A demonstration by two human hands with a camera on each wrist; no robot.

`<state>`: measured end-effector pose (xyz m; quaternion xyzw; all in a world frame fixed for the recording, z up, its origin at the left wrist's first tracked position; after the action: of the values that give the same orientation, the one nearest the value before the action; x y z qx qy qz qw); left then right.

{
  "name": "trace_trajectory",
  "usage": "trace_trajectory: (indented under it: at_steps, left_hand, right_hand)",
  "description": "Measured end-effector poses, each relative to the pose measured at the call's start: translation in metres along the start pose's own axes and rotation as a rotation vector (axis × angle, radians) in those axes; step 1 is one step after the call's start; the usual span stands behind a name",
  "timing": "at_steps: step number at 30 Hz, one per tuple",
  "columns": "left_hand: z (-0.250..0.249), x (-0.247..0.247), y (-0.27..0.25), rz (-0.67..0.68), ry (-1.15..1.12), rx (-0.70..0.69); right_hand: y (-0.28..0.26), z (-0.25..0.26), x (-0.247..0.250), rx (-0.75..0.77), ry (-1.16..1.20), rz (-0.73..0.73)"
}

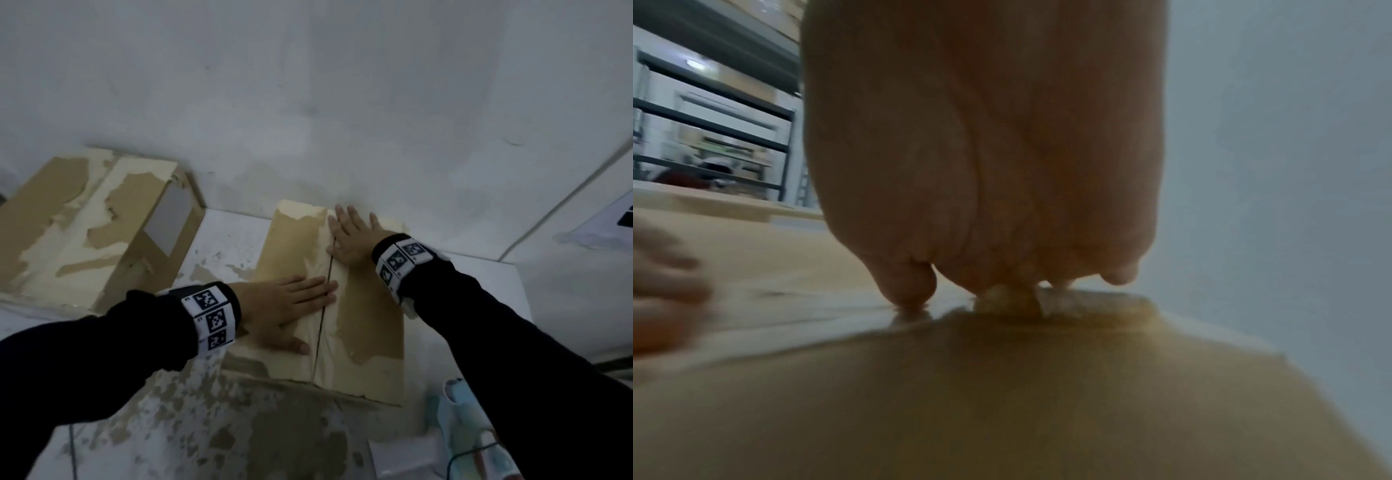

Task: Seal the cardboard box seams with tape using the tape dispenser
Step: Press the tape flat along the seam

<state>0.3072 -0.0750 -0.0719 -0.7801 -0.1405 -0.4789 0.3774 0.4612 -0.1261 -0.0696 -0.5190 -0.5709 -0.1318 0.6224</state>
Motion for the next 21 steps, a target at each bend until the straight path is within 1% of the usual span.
trace_trajectory:
  at_steps: [4, 7, 9, 11, 12, 13, 14, 16, 18, 20, 21]
  left_hand:
    - [-0.006, 0.003, -0.003, -0.028, 0.102, 0.008]
    - [-0.017, 0.009, -0.013, -0.179, 0.153, -0.020]
    - [-0.020, 0.004, -0.020, -0.204, 0.112, 0.054]
    - [-0.030, -0.003, -0.023, -0.323, 0.140, 0.066]
    - [-0.034, -0.008, -0.026, -0.381, 0.110, 0.088]
    - [-0.035, -0.016, -0.029, -0.375, 0.025, 0.153]
    - [-0.035, -0.021, -0.032, -0.402, -0.044, 0.213]
    - [-0.033, -0.022, -0.039, -0.482, -0.089, 0.304]
    - [-0.030, -0.020, -0.041, -0.527, -0.102, 0.329]
    - [-0.025, -0.018, -0.040, -0.554, -0.111, 0.321]
    - [-0.022, -0.017, -0.040, -0.573, -0.157, 0.333]
  right_hand:
    - [-0.038, 0.010, -0.028, 0.053, -0.060, 0.078]
    - [-0.052, 0.009, -0.035, 0.071, -0.073, 0.082]
    - [-0.055, 0.009, -0.035, 0.062, -0.067, 0.072]
    - [-0.056, 0.010, -0.034, 0.052, -0.075, 0.057]
    - [-0.057, 0.011, -0.034, 0.045, -0.085, 0.040]
    - [-0.057, 0.012, -0.033, 0.037, -0.103, 0.019]
    - [-0.059, 0.013, -0.032, 0.029, -0.121, -0.002]
    - [-0.065, 0.016, -0.033, 0.016, -0.138, -0.017]
    - [-0.077, 0.020, -0.039, 0.026, -0.125, 0.008]
    - [-0.094, 0.027, -0.049, 0.070, -0.115, 0.020]
    - [-0.104, 0.031, -0.055, 0.100, -0.107, 0.026]
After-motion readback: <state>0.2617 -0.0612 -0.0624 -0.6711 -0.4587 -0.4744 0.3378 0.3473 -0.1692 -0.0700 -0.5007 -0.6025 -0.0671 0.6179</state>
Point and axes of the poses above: each hand's wrist, its own y-axis towards the middle knuckle, its own x-axis out of the back of the hand, z = x × y, the point moved 7 cm from there along y, towards the middle knuckle, and after that the axes turned 13 degrees about -x, right-handed, at the moved point
